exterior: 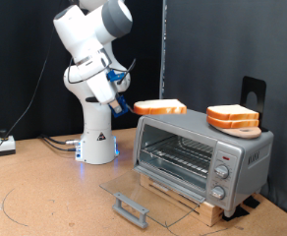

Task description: Make a piece of toast with the oven

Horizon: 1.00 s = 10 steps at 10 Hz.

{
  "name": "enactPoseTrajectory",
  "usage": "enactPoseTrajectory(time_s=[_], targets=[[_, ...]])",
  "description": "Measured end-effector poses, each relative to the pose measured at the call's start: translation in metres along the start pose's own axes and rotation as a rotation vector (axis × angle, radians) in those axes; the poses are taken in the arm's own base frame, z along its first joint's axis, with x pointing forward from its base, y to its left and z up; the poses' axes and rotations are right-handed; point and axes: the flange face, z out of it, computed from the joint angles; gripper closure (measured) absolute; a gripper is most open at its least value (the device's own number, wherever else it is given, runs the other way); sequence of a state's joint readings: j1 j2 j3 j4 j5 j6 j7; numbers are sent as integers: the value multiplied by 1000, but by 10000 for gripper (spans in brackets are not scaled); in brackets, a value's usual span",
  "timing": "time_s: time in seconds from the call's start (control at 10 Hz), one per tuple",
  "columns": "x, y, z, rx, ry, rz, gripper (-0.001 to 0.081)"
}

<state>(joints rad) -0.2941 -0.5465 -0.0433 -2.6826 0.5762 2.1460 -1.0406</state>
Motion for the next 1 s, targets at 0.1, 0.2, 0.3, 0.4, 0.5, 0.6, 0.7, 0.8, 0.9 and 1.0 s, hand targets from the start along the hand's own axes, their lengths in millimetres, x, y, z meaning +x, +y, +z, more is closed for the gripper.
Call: enactPoseTrajectory(time_s=[0.1,0.2,0.3,0.4,0.5,0.6,0.7,0.8,0.9,1.0], targets=[[-6,9,8,-13,-12,-9,412],[-13,18,15,-21,-31,-26,412],[-20,26,23,-25,-54,-49,412],[-27,33,30,-24,-74,-68,412],[-34,39,38,-26,-91,-81,412],[-40,43,47,-28,-110,-94,412],[-43,46,55,-36,-124,-114,412],[-45,46,63,-42,-135,-140,412],[-43,42,70,-44,-147,-168,412],[-39,36,77,-49,-152,-198,412]])
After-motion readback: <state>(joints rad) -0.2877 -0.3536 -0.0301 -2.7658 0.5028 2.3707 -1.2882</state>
